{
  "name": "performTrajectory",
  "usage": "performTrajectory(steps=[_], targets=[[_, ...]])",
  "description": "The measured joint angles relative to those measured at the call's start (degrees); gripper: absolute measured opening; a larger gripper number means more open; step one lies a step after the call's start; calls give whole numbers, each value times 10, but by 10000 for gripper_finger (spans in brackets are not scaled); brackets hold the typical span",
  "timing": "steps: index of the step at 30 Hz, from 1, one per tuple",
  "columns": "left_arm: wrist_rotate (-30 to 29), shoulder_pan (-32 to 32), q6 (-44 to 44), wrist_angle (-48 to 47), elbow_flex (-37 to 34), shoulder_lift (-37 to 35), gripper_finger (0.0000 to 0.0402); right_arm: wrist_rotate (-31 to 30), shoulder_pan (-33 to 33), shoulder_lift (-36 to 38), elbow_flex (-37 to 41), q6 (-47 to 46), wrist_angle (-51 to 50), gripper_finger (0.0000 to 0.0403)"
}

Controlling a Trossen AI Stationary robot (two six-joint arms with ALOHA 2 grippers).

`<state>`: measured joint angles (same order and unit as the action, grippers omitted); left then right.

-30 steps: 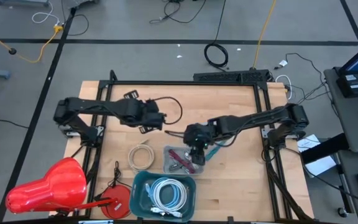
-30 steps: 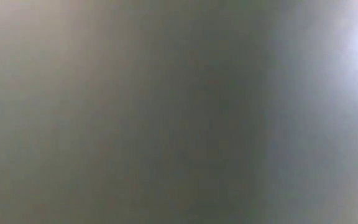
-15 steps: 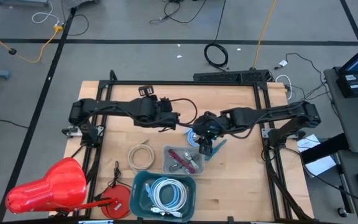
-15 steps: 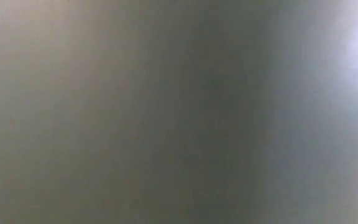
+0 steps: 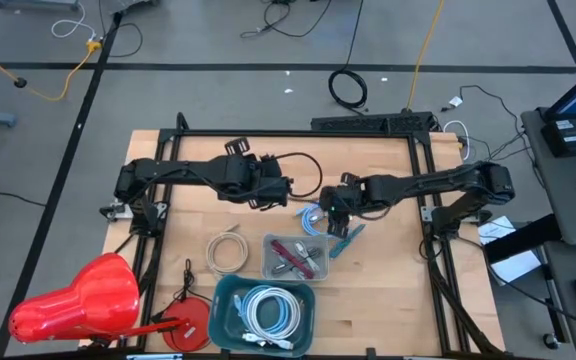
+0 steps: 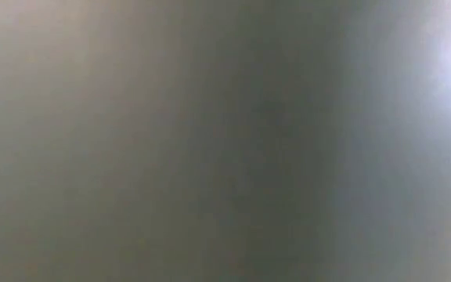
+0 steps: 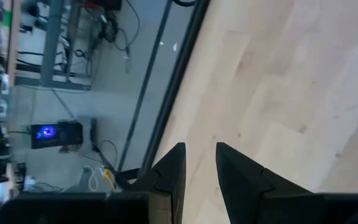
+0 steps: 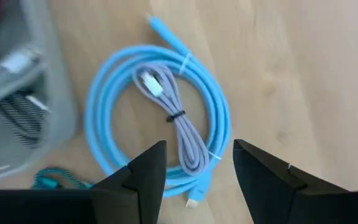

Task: Pick & Place USB Port
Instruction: Put the light violet charger cable into the gray bin

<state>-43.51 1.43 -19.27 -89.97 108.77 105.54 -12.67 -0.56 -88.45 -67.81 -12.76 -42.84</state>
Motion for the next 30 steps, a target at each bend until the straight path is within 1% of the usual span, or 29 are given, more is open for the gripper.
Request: performTrajectory(steps=[4, 8, 12, 15, 19, 22, 27, 30], targets=[[16, 3, -14, 0, 0, 0, 92, 54, -53, 0, 44, 8, 54, 176], [21, 8, -25, 0, 0, 0, 92, 83, -87, 0, 55, 19, 79, 176], [21, 13, -27, 0, 0, 0, 92, 157, -99, 0, 55, 23, 110, 176], [23, 17, -32, 0, 0, 0, 92, 187, -90, 0, 55, 48, 117, 178], [34, 17, -43, 0, 0, 0, 92, 188, -72, -10, 55, 88, 125, 184], [52, 17, -67, 0, 0, 0, 92, 185, -69, -18, 55, 98, 124, 187], [108, 22, -137, 8, 0, 0, 92, 187, -76, -49, 55, 113, 135, 187], [127, 34, -167, 25, 0, 0, 92, 188, -77, -69, 54, 120, 148, 187]])
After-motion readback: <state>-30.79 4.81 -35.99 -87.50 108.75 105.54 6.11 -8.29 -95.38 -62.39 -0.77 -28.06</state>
